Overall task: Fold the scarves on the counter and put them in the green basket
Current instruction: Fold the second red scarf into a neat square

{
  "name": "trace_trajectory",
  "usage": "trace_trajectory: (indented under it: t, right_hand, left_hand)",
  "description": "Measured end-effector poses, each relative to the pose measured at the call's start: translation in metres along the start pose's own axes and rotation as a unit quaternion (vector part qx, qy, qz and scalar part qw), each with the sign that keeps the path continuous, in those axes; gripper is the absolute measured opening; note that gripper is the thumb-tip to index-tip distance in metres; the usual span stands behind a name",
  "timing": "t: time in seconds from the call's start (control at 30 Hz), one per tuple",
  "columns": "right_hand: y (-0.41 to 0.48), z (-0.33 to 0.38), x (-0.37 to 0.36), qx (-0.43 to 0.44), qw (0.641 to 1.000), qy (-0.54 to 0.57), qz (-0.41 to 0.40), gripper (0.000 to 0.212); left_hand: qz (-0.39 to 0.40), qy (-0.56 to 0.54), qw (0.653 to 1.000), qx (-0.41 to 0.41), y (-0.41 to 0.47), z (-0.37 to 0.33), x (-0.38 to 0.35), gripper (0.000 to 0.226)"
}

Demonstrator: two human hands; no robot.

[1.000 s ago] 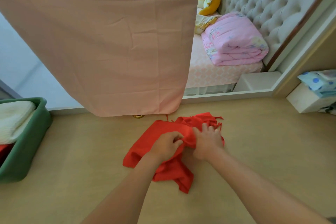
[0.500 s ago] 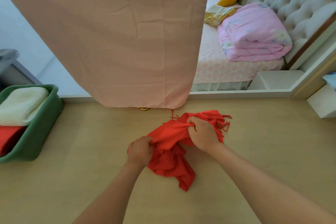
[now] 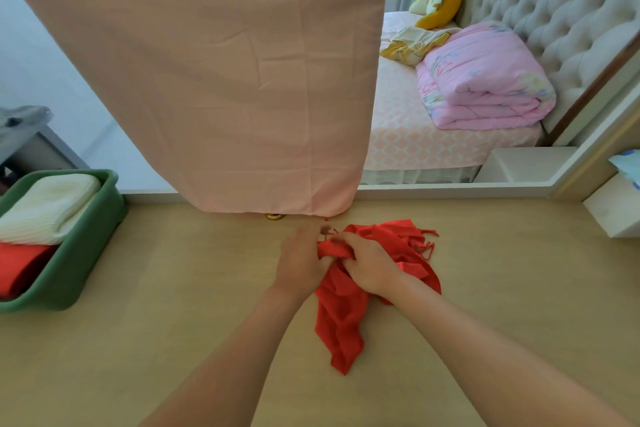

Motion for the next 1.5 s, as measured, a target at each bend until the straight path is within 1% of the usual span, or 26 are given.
trace_trajectory:
  t: [0.07,0.13,0.2,0.27,0.3,0.33,0.37,0.4,0.43,0.47,0.57,0.67,0.73,0.83,0.93,1.03,1.07,1.13,1.2,1.27,1.33,1.37,1.4,1.43,1.47,1.5]
  right_hand:
    - [0.004,-0.006,0.003,-0.035,0.999,0.032,-0.020,0.034]
    - [0.008,-0.013,0.006,-0.080,0.993,0.081,-0.031,0.029]
    - [0.013,-0.019,0.008,-0.121,0.985,0.113,-0.048,0.025]
    - [0.015,-0.021,0.010,-0.156,0.974,0.155,-0.056,0.023]
    - [0.016,-0.021,0.009,-0.170,0.967,0.181,-0.060,0.022]
    - [0.017,-0.021,0.008,-0.183,0.959,0.207,-0.063,0.020]
    - [0.017,-0.019,0.007,-0.191,0.951,0.234,-0.064,0.018]
    - [0.018,-0.016,0.006,-0.194,0.945,0.258,-0.062,0.015]
    - [0.019,-0.011,0.005,-0.192,0.939,0.279,-0.059,0.013]
    - [0.020,-0.006,0.005,-0.188,0.936,0.293,-0.057,0.011]
    - [0.025,0.012,0.005,-0.166,0.937,0.300,-0.063,0.008]
    - [0.030,0.029,0.003,-0.143,0.942,0.296,-0.070,0.018]
    - [0.033,0.044,0.002,-0.119,0.956,0.258,-0.080,0.020]
    - [0.038,0.070,-0.006,-0.078,0.980,0.166,-0.076,0.015]
    - [0.042,0.105,-0.016,-0.032,0.994,0.055,-0.092,0.013]
    - [0.040,0.135,-0.026,-0.011,0.994,-0.020,-0.104,0.014]
    - [0.039,0.140,-0.036,-0.012,0.996,-0.043,-0.081,0.020]
    - [0.036,0.142,-0.065,-0.026,0.992,-0.126,0.010,0.029]
    - [0.031,0.136,-0.096,-0.043,0.968,-0.224,0.101,0.031]
    - [0.022,0.132,-0.123,-0.058,0.947,-0.267,0.167,0.036]
    - [0.010,0.130,-0.150,-0.074,0.926,-0.274,0.249,0.032]
    - [0.002,0.132,-0.166,-0.080,0.910,-0.270,0.305,0.028]
    - [-0.005,0.132,-0.179,-0.094,0.893,-0.260,0.354,0.030]
    - [-0.010,0.132,-0.188,-0.107,0.884,-0.255,0.378,0.037]
    - [-0.009,0.133,-0.190,-0.116,0.886,-0.256,0.370,0.039]
    - [-0.004,0.136,-0.189,-0.115,0.899,-0.257,0.336,0.036]
  left_hand:
    - [-0.063,0.057,0.993,0.079,-0.015,0.027,0.012,0.072]
    - [-0.084,0.078,0.977,0.180,-0.034,0.051,0.015,0.093]
    - [-0.068,0.101,0.964,0.235,-0.047,0.060,0.009,0.099]
    - [-0.085,0.109,0.949,0.285,-0.052,0.067,0.007,0.095]
    - [-0.097,0.093,0.945,0.299,-0.050,0.067,0.007,0.089]
    - [-0.091,0.045,0.950,0.295,-0.045,0.067,0.004,0.080]
    - [-0.057,-0.038,0.958,0.279,-0.038,0.064,-0.005,0.068]
    - [0.001,-0.124,0.956,0.266,-0.034,0.056,-0.016,0.056]
    - [0.051,-0.180,0.951,0.248,-0.031,0.048,-0.022,0.046]
    - [0.072,-0.197,0.950,0.230,-0.028,0.043,-0.022,0.038]
    - [0.042,-0.178,0.967,0.179,-0.017,0.047,0.002,0.009]
    - [0.022,-0.119,0.987,0.110,-0.008,0.050,0.040,0.033]
    - [-0.013,-0.094,0.993,0.074,-0.004,0.047,0.078,0.043]
    - [-0.038,-0.051,0.998,0.021,0.006,0.047,0.133,0.048]
    - [-0.034,0.018,0.999,-0.012,0.014,0.055,0.178,0.053]
    - [0.028,0.080,0.996,-0.034,0.009,0.069,0.199,0.048]
    - [0.062,0.103,0.993,-0.015,0.005,0.079,0.202,0.048]
    - [0.157,0.164,0.972,0.065,-0.010,0.109,0.200,0.047]
    - [0.286,0.240,0.917,0.142,-0.036,0.139,0.192,0.045]
    - [0.391,0.290,0.851,0.198,-0.066,0.166,0.190,0.039]
    - [0.455,0.259,0.798,0.300,-0.096,0.199,0.186,0.038]
    - [0.493,0.224,0.762,0.354,-0.114,0.211,0.182,0.037]
    - [0.527,0.180,0.730,0.396,-0.128,0.219,0.176,0.038]
    - [0.541,0.153,0.719,0.409,-0.134,0.224,0.170,0.036]
    - [0.533,0.130,0.736,0.396,-0.132,0.227,0.164,0.030]
    - [0.505,0.126,0.780,0.347,-0.120,0.227,0.160,0.024]
Point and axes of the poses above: each hand's wrist, its own y-axis towards the middle knuckle, its own x-axis out of the back of the hand, z = x × y, the point moved 8 cm from there along y, towards the middle knuckle, and after that the axes turned 13 degrees about -y, right-handed, at the moved point
